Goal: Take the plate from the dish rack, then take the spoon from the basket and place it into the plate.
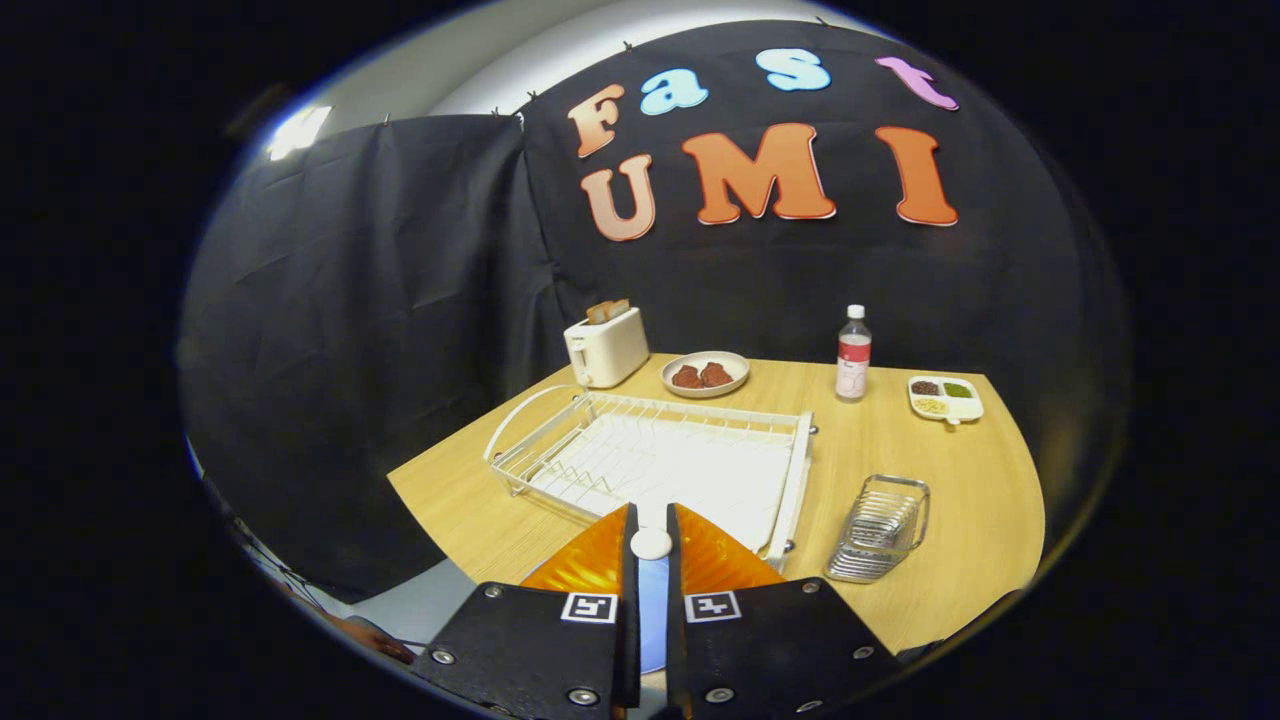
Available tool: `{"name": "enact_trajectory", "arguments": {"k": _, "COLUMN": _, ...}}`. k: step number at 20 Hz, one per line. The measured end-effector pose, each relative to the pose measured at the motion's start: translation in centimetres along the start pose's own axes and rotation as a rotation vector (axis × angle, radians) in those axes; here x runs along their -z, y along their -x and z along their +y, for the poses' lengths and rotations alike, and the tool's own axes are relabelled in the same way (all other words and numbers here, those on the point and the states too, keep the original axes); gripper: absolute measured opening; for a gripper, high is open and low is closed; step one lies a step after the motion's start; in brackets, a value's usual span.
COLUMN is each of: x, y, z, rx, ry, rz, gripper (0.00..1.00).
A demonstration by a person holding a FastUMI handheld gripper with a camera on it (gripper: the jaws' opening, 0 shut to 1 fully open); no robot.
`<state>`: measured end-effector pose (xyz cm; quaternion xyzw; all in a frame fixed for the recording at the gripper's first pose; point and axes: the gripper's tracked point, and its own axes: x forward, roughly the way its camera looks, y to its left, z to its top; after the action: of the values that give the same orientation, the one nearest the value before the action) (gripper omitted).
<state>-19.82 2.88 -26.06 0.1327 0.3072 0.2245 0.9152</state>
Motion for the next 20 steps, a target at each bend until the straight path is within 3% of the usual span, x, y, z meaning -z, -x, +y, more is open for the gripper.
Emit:
{"name": "enact_trajectory", "arguments": {"k": 7, "x": 4.0, "y": -2.8, "z": 3.0, "rx": -0.079, "ry": 0.016, "rz": 0.084, "gripper": 0.11}}
{"name": "enact_trajectory", "arguments": {"k": 20, "x": 6.8, "y": -3.5, "z": 1.9, "rx": -0.062, "ry": -0.009, "rz": 0.110, "gripper": 0.13}}
